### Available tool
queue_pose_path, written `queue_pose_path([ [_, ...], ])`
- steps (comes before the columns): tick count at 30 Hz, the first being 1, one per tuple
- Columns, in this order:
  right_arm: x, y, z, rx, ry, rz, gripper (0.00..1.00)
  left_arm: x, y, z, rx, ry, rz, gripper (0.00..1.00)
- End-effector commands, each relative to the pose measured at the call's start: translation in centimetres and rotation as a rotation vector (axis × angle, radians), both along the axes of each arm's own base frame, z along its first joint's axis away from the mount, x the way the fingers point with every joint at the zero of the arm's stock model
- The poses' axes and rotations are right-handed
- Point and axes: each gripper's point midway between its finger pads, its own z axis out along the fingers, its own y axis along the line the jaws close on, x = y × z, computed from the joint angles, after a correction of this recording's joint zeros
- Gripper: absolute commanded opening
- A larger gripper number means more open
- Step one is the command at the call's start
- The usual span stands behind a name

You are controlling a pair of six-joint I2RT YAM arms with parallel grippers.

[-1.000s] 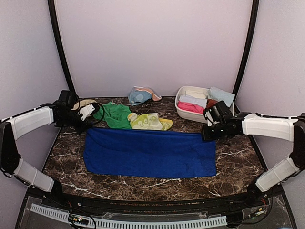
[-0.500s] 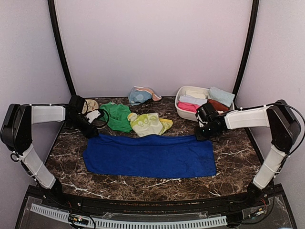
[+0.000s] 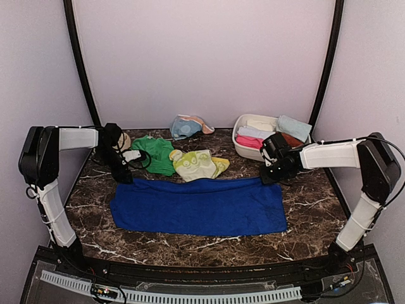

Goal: Roll the towels
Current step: Fold the towel at the center of the board.

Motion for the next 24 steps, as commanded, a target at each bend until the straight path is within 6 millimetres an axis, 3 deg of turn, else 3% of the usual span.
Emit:
queue_pose_path([
  [1,-0.4,-0.4,0.7,0.008,-0.011,0.001,0.0,-4.1,1.1,0.4,0.058,0.113,-0.138,0.62],
  [3,-0.4,-0.3,0.7,0.011,-0.006,0.004,0.0,-3.6,1.4,0.5,0.078,0.093,-0.143,0.62],
  [10,-0.4,-0.1,1.2,0.021,-0.007,0.01,0.0,-0.6,2.5,-0.8,0.146,-0.005,-0.085,0.4],
  [16,-0.8,0.1,1.1,0.039,0.008,0.018,0.0,1.0,2.5,-0.1,0.161,-0.101,-0.091,0.39],
  [20,-1.0,0.3,1.0,0.051,0.015,0.024,0.0,0.7,1.7,-0.1,0.138,-0.101,-0.111,0.43],
  [24,-0.9,0.5,1.0,0.057,0.018,0.025,0.0,-0.9,1.3,-1.7,0.159,-0.042,-0.162,0.43],
])
